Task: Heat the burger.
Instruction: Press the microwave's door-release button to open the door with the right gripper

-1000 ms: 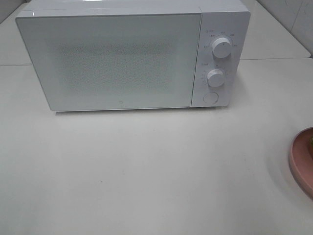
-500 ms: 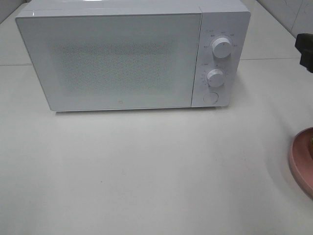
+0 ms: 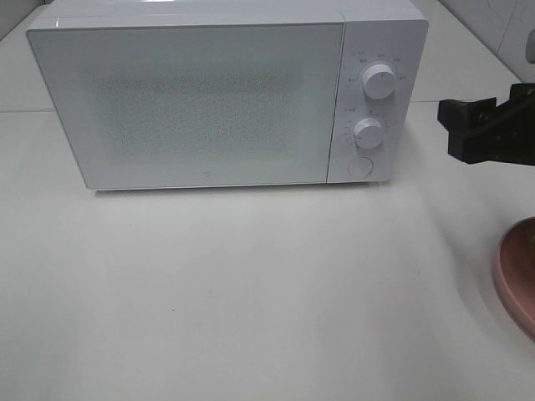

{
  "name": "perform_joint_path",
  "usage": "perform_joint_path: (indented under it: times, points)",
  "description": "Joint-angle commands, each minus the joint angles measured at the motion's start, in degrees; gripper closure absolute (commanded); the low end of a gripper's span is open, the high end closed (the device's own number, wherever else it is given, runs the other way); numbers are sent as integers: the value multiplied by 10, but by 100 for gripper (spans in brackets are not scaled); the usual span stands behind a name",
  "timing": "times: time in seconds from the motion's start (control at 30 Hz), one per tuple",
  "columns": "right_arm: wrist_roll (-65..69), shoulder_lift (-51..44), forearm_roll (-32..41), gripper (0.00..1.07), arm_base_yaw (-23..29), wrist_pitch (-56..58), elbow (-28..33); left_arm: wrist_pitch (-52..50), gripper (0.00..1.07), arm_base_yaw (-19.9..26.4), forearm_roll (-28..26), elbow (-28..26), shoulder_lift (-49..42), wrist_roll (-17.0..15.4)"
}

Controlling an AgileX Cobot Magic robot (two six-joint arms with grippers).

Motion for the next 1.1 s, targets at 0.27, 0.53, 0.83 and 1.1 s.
perform_joint_path:
  times: [0.27,0.53,0.83,1.1]
  points:
    - [-40,56,81,33,59,-67,1,-3,25,-1,-6,1,-9,-1]
    - [-49,104,125,39,126,-108,1,-3,25,-1,-6,1,-9,-1]
    - [-46,172,183,54,190,-147,1,-3,25,-1,-6,1,-9,-1]
    - [126,195,210,90,194,-165,1,-3,25,-1,-6,1,-9,-1]
